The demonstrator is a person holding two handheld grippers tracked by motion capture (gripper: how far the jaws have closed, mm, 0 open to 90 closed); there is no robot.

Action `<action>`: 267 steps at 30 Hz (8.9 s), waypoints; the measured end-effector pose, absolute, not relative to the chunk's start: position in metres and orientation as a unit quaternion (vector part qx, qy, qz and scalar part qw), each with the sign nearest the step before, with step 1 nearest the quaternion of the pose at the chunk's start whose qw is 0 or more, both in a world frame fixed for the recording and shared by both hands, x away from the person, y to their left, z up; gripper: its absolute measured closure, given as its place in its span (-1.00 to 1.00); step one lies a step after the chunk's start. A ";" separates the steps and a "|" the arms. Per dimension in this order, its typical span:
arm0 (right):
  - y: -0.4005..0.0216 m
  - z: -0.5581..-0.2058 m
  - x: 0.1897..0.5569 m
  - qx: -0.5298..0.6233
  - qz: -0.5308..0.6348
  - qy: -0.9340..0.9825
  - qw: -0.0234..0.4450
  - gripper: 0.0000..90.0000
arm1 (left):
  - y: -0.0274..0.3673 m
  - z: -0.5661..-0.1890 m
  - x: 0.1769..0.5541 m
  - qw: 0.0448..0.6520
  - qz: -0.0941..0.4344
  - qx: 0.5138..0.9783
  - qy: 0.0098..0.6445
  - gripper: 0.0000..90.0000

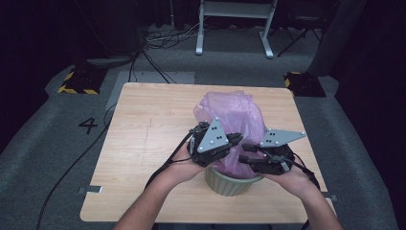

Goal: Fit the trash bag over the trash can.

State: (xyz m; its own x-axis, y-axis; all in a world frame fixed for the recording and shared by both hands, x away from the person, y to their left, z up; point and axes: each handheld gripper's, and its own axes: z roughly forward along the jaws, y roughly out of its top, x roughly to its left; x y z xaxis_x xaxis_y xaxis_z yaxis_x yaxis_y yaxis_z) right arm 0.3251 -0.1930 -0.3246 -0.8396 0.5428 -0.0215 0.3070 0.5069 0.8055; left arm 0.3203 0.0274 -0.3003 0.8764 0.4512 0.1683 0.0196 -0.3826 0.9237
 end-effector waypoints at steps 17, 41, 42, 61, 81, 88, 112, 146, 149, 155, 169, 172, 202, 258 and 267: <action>-0.218 -0.295 0.327 0.287 0.499 0.800 0.169 -0.07 | 0.044 -0.310 0.325 0.531 0.196 0.806 0.173 0.87; -0.225 -0.317 0.400 0.409 0.443 0.773 0.199 -0.14 | 0.034 -0.326 0.327 0.484 0.164 0.840 0.180 0.82; -0.225 -0.318 0.401 0.409 0.443 0.772 0.199 -0.09 | 0.034 -0.326 0.327 0.485 0.164 0.840 0.180 0.82; -0.223 -0.308 0.360 0.325 0.479 0.790 0.201 1.00 | 0.034 -0.330 0.329 0.486 0.158 0.838 0.193 0.79; -0.220 -0.320 0.318 0.255 0.498 0.820 0.119 1.00 | 0.061 -0.306 0.344 0.526 0.182 0.793 0.247 0.33; -0.217 -0.324 0.318 0.248 0.488 0.829 0.113 0.99 | 0.076 -0.300 0.357 0.541 0.206 0.763 0.288 0.22; -0.218 -0.328 0.318 0.245 0.496 0.826 0.106 0.80 | 0.053 -0.310 0.369 0.534 0.175 0.798 0.217 1.00; -0.222 -0.298 0.336 0.250 0.485 0.807 0.223 0.94 | 0.050 -0.320 0.308 0.492 0.143 0.854 0.090 0.89; -0.227 -0.305 0.327 0.226 0.506 0.809 0.194 0.97 | 0.066 -0.316 0.313 0.519 0.115 0.841 0.105 0.68; -0.236 -0.313 0.317 0.217 0.510 0.812 0.181 0.96 | 0.093 -0.289 0.316 0.549 0.137 0.814 0.129 0.46; -0.236 -0.321 0.311 0.196 0.514 0.817 0.171 0.93 | 0.085 -0.284 0.383 0.556 0.083 0.802 0.202 0.40; -0.235 -0.324 0.312 0.192 0.515 0.818 0.167 0.93 | 0.078 -0.288 0.392 0.545 0.070 0.807 0.216 0.40; -0.222 -0.320 0.310 0.179 0.483 0.837 0.183 0.98 | 0.058 -0.307 0.342 0.537 0.051 0.833 0.120 0.97; -0.241 -0.330 0.295 0.146 0.501 0.831 0.189 0.99 | 0.051 -0.298 0.366 0.453 0.087 0.851 0.252 0.98; -0.266 -0.332 0.281 0.166 0.519 0.817 0.188 0.99 | 0.095 -0.305 0.357 0.467 0.106 0.829 0.289 0.98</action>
